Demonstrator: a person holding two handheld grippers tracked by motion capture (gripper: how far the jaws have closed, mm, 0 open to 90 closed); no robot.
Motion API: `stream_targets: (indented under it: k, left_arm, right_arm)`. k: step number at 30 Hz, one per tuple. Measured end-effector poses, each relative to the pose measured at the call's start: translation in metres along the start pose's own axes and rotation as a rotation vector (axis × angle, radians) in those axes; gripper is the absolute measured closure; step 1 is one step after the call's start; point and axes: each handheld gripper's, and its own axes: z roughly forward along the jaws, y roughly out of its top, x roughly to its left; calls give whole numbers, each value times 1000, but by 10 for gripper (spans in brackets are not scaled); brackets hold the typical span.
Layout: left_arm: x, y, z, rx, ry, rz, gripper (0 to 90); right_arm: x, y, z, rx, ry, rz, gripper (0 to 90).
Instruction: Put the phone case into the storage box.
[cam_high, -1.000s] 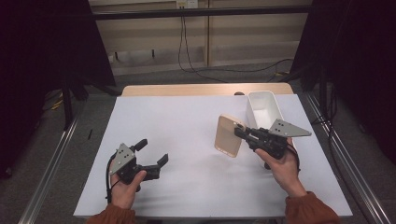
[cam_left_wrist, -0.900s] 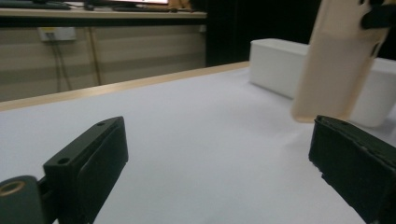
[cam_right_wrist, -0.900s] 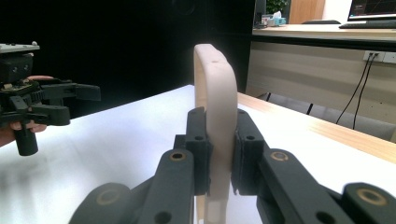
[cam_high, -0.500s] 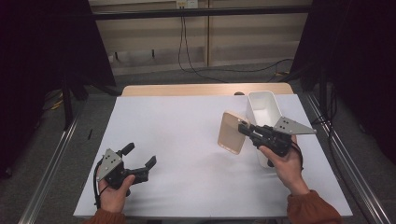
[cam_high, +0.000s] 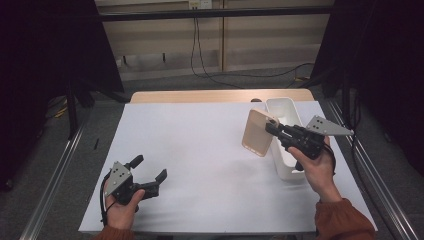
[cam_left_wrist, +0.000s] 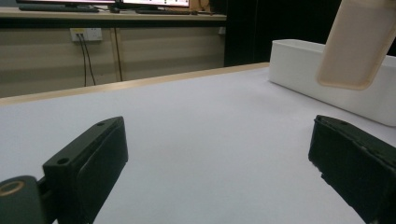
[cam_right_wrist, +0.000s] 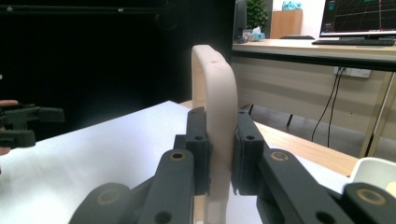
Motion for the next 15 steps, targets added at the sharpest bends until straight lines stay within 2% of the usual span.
stream_targets:
  k: [5, 8, 15]
  left_arm:
    - [2, 0, -1, -3, 4, -5, 48]
    - [3, 0, -1, -4, 12, 6, 48]
    - [3, 0, -1, -5, 2, -5, 48]
  right_arm:
    - [-5, 10, -1, -10, -9, -9, 803]
    - [-7, 16, -2, -15, -11, -17, 803]
    - [-16, 28, -6, -38, -26, -21, 802]
